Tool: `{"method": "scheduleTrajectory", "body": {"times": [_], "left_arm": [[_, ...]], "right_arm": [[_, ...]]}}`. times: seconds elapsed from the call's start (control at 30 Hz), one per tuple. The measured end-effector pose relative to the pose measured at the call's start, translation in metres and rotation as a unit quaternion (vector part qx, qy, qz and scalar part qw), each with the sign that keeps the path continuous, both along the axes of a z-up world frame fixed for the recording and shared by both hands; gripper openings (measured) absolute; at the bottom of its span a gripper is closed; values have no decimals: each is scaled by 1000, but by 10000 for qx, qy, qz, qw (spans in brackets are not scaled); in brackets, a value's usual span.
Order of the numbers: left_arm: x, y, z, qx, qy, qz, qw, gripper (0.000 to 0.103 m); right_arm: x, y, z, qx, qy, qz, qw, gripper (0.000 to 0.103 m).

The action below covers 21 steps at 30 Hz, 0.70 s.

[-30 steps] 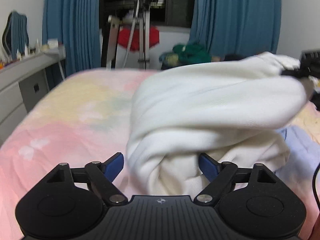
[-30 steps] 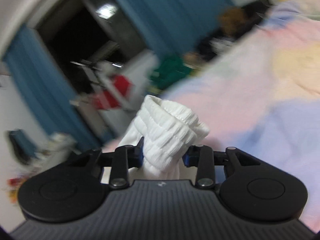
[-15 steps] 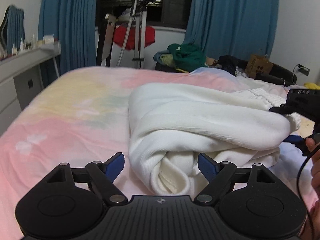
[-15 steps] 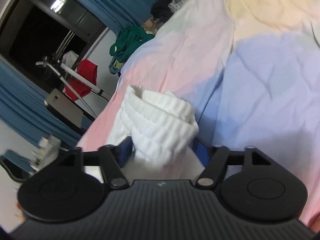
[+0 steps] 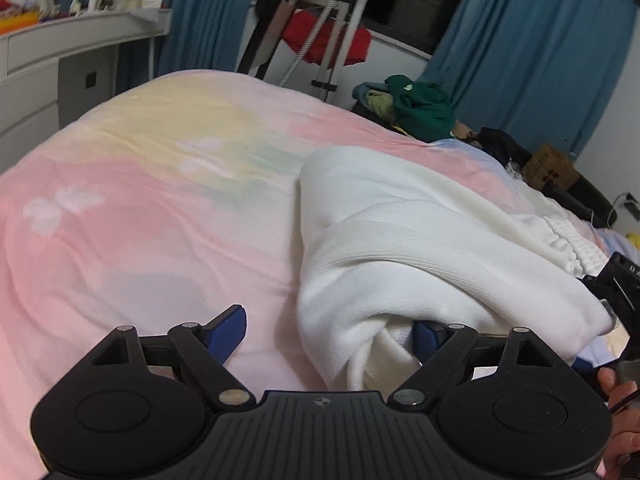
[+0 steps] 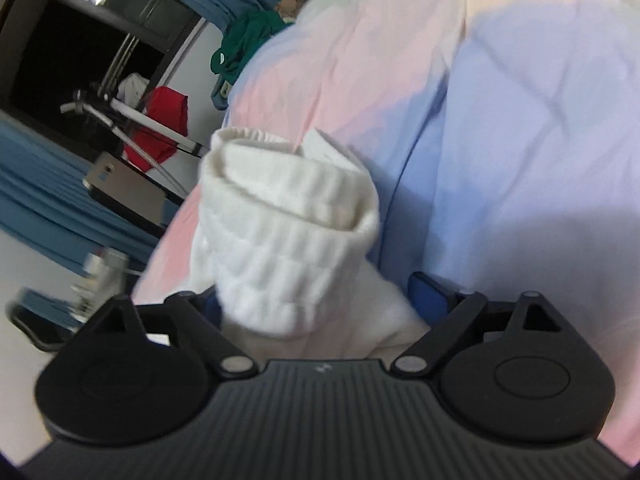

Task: Fold clothes

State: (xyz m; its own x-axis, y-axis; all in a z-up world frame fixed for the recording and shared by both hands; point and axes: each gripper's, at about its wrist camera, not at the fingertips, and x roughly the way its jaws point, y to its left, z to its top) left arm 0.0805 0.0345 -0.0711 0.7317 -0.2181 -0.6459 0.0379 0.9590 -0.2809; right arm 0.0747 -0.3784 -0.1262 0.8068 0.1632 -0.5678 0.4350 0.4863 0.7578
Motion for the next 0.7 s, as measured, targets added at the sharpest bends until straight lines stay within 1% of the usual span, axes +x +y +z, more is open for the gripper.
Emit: {"method": "scheduleTrajectory", "body": {"times": [0.07, 0.13, 0.23, 0.3, 0.33, 0.47, 0.5, 0.57, 0.6, 0.63, 0.7], "left_arm": [[2, 4, -1, -39, 29, 20, 10000, 88], [4, 6, -2, -57, 54, 67, 9999, 88], [6, 8, -3, -45, 83, 194, 9998, 88], [7, 10, -4, -41, 101, 292, 9995, 89], [7, 10, -4, -52, 112, 310, 9994, 89], [9, 13, -4, -101, 154, 367, 9992, 90], [10, 13, -4, -113, 165, 382, 9991, 90], [8, 9, -3, 6, 108, 354, 9993, 90], [8, 7, -3, 50, 94, 353, 9993, 91], [7, 6, -3, 92, 82, 352, 9993, 91], [7, 6, -3, 80, 97, 358, 9993, 91]], "right_arm": [[-2, -2, -1, 201, -47, -30, 9998, 94], [-6, 0, 6, 194, -218, 45, 9996, 94], [-16, 5, 26, 134, -803, 204, 9965, 95], [-22, 7, 37, 178, -1266, 328, 9913, 95], [-23, 9, 41, 161, -1399, 390, 9893, 95], [-18, 15, 40, -117, -1173, 440, 9921, 95], [-15, 14, 36, -139, -1003, 398, 9941, 94], [-8, 14, 27, -227, -643, 376, 9970, 96], [-4, 15, 24, -298, -469, 402, 9976, 99], [1, 19, 21, -409, -300, 482, 9976, 100], [8, 23, 17, -488, -139, 575, 9971, 102]]}}
